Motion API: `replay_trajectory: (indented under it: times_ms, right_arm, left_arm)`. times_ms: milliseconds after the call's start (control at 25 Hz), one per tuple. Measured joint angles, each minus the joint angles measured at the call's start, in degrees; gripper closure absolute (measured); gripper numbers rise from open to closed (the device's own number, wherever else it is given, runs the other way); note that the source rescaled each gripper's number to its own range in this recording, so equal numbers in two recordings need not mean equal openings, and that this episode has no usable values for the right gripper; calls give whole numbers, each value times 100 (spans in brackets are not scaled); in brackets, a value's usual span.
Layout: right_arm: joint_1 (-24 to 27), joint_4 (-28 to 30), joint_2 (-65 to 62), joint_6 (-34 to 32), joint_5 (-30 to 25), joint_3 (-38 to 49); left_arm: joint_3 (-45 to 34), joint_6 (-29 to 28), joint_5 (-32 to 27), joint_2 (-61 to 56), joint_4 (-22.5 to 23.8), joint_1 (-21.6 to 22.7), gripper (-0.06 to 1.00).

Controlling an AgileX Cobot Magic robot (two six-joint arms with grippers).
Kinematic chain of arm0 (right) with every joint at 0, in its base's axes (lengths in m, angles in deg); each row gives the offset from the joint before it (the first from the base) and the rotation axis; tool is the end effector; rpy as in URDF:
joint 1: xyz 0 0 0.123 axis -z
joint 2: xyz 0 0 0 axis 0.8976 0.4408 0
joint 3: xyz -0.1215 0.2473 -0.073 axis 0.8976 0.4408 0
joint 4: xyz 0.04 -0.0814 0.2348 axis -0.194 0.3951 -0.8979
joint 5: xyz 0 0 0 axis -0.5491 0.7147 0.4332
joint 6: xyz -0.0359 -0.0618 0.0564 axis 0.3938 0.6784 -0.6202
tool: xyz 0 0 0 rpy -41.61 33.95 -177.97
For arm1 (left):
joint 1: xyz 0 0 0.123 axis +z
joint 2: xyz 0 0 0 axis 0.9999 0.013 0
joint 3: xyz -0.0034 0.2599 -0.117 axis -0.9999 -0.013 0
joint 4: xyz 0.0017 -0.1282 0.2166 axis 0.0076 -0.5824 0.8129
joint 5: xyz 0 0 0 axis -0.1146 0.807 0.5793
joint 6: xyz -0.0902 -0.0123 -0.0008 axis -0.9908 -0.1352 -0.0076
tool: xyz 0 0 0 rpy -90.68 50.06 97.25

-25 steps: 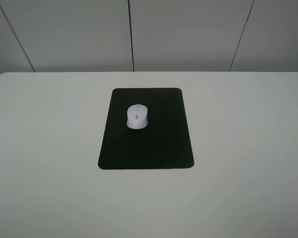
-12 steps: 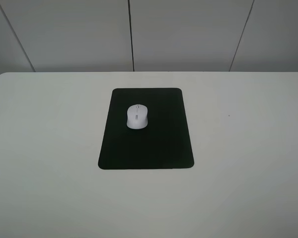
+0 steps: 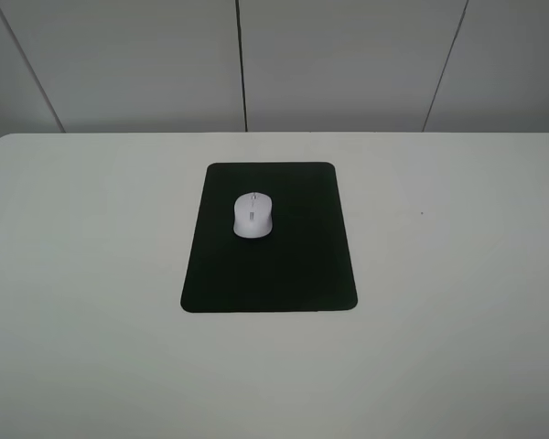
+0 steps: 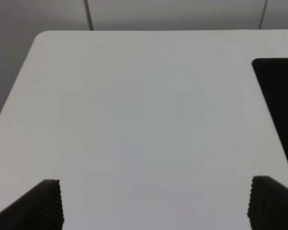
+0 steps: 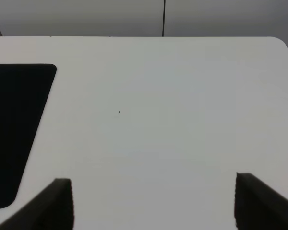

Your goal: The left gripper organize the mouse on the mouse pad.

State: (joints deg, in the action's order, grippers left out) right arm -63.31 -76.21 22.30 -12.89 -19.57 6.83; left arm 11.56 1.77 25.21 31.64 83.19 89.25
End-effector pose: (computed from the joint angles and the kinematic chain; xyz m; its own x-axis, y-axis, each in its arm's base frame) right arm -0.0077 -0.0049 0.2806 -0.4430 0.0056 -0.8965 0.0585 0.9980 -0.0226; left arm -0.0066 -0.0011 0.2781 -0.4502 -0.0553 -0.8912 -0.0135 0.9984 -0.0551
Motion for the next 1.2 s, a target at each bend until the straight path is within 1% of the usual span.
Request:
replay_trajectory:
  times_ms: [160,320,560,1200]
  right_arm:
    - [0,0,0,0,0,0]
    - [0,0,0,0,0,0]
    - [0,0,0,0,0,0]
    - [0,0,0,0,0,0]
  left_arm:
    - [0,0,0,0,5,405,-6]
    - [0,28,0,0,20,596,-6]
    - [0,277,0,0,134,607,-6]
    - [0,277,0,0,138,607,-6]
